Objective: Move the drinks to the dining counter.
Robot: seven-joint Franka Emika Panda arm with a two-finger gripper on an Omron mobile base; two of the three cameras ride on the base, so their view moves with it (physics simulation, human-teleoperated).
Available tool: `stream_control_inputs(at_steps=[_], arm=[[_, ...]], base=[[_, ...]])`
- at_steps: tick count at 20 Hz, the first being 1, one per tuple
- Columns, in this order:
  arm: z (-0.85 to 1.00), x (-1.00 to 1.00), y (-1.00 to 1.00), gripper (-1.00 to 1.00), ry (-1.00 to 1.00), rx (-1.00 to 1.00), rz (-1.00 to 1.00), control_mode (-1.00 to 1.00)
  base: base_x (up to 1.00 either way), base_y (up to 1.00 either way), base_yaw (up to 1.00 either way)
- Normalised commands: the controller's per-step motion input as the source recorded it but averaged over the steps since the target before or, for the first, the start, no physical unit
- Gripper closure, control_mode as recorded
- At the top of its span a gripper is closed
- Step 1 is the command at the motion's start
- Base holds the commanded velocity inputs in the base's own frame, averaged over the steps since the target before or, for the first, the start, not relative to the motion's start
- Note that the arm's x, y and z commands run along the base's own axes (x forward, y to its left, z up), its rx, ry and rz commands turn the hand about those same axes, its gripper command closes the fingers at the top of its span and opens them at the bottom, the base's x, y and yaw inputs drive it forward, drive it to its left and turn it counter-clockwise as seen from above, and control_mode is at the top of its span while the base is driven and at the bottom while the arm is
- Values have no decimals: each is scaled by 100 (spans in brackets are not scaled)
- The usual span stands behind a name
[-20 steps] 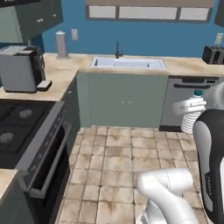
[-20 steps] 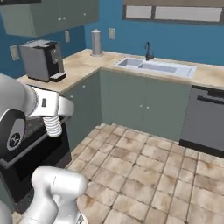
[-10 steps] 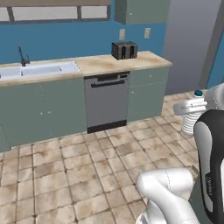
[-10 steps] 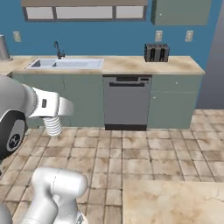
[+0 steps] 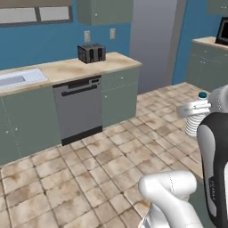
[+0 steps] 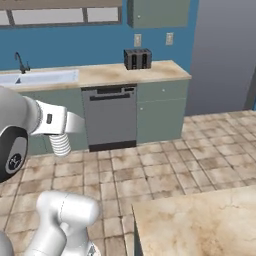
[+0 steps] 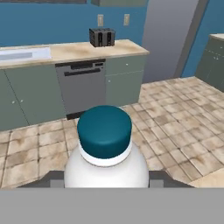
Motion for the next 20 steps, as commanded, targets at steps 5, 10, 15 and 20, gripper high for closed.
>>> stream_control_inputs(at_steps=[5, 10, 15, 20], arm=[[0, 0, 0, 100, 0, 0, 0, 100], [0, 0, 0, 100, 0, 0, 0, 100], [0, 0, 0, 100, 0, 0, 0, 100], [0, 0, 0, 100, 0, 0, 0, 100]], base=[[23, 0, -27], [0, 0, -34], [-8, 29, -26], [-17, 67, -16]])
